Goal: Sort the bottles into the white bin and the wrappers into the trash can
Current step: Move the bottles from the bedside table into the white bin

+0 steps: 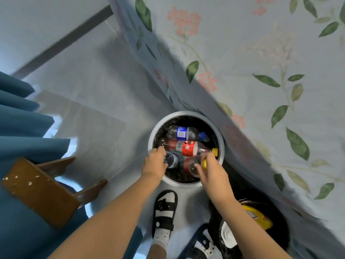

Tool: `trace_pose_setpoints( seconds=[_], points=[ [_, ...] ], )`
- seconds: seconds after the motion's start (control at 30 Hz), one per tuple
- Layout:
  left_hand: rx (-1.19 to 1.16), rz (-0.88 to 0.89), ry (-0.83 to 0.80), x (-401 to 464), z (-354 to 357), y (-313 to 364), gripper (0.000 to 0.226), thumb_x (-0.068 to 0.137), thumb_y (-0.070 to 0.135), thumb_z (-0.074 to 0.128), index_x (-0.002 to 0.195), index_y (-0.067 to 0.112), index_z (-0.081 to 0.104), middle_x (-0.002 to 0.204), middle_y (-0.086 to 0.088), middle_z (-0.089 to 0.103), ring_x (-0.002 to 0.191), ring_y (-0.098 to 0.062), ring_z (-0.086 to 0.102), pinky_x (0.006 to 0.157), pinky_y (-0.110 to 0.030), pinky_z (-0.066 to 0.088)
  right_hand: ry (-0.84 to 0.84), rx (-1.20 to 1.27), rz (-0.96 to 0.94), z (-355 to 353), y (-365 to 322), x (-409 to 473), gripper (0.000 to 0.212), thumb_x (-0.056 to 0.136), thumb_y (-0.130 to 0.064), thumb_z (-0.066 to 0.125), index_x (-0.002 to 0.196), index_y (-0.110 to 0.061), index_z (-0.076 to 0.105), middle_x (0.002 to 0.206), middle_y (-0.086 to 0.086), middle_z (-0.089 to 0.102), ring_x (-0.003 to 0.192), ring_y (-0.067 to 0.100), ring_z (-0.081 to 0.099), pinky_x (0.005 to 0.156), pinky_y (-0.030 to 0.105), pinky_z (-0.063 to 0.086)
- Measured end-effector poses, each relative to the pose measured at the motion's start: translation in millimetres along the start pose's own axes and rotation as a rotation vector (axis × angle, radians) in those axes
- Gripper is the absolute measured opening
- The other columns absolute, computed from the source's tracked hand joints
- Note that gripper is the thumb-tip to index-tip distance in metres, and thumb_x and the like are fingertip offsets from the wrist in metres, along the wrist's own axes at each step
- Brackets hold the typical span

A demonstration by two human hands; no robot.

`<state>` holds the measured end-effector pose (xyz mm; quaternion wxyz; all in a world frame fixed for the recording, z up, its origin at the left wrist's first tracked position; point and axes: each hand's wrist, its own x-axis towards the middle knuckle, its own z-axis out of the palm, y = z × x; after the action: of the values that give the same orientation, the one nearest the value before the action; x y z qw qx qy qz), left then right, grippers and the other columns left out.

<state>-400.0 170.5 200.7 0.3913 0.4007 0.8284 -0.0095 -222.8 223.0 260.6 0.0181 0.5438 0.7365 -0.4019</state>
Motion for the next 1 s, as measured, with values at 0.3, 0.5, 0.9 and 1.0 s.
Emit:
trace_pose_setpoints(
  seconds=[0.3,0.5,0.9,1.0],
  points=[
    [0.25,0.12,-0.145,-4,-21,6,0.035,0.09,0.03,0.059,0.121,0.019,0.049,0.124,-0.008,0.048,0.1,-0.029,0.061,0.081,-0.037,0.053,-0.08,0.006,0.179,-11,6,16,0.026,0.09,-0.035,0.059,0.106,-0.02,0.044,0.1,0.003,0.059,0.086,0.02,0.058,0.073,0.032,0.048],
    [0.27,0.131,-0.115,-32,-42,17,0.038,0.092,0.032,0.055,0.128,0.021,0.046,0.129,-0.005,0.046,0.103,-0.028,0.061,0.081,-0.036,0.052,-0.061,-0.014,0.171,-25,-7,-11,0.038,0.09,-0.033,0.057,0.124,-0.02,0.046,0.123,0.0,0.056,0.106,0.019,0.057,0.084,0.036,0.052],
    [0.469,0.692,0.008,-176,-30,158,0.026,0.095,0.035,0.042,0.11,0.023,0.059,0.11,0.003,0.064,0.106,-0.019,0.057,0.085,-0.034,0.047,0.212,-0.023,0.32,-114,68,-136,0.035,0.095,-0.036,0.044,0.125,-0.02,0.049,0.116,0.0,0.062,0.119,0.022,0.043,0.083,0.037,0.05],
    [0.521,0.819,0.003,-224,0,211,0.026,0.095,0.038,0.041,0.107,0.023,0.059,0.103,0.004,0.064,0.101,-0.018,0.058,0.081,-0.034,0.049,0.319,0.031,0.4,-140,122,-211,0.033,0.095,-0.037,0.044,0.123,-0.022,0.051,0.111,-0.001,0.065,0.115,0.021,0.048,0.079,0.036,0.051]
  ],
)
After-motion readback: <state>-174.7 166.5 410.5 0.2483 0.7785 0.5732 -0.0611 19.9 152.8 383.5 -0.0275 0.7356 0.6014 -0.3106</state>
